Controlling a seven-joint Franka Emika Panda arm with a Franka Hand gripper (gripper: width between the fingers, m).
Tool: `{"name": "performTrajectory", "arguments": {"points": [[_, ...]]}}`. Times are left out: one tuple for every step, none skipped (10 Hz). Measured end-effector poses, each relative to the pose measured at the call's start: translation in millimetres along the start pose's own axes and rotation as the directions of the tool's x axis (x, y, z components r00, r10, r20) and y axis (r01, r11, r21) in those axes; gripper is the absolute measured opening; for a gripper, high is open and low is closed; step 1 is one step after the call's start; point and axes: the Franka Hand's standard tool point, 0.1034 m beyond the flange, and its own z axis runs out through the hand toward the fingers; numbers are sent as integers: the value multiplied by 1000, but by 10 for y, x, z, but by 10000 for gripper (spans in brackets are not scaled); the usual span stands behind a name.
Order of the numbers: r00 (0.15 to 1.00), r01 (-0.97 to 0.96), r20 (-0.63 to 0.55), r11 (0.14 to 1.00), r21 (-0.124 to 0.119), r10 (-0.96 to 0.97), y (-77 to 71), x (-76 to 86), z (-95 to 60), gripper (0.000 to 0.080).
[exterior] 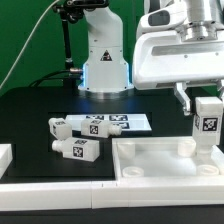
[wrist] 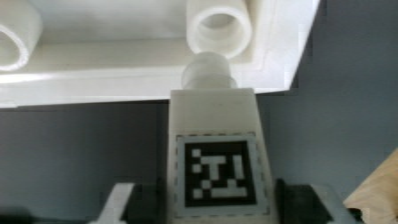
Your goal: Assemble one leg
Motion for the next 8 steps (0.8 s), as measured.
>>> {"name": "performTrajectory", "arguments": {"points": [[1000,3,8,1000,-2,-3,-3,-45,41,284],[1000,7,15,1000,-2,-7,-19,-88,74,284],[1000,10,22,1000,-4,-10,-23,-129,105,284],[1000,10,25,1000,-6,-10,-12,-145,134,284],[1000,11,23,1000,-6,-11,-17,-131,151,284],[1000,12,18,1000,-5,-12,-31,-104,169,284],[1000,15,16,1000,-3,-15,-57,-92,189,284],[1000,20,20,1000,-1,-20,-91,-122,221,284]]}}
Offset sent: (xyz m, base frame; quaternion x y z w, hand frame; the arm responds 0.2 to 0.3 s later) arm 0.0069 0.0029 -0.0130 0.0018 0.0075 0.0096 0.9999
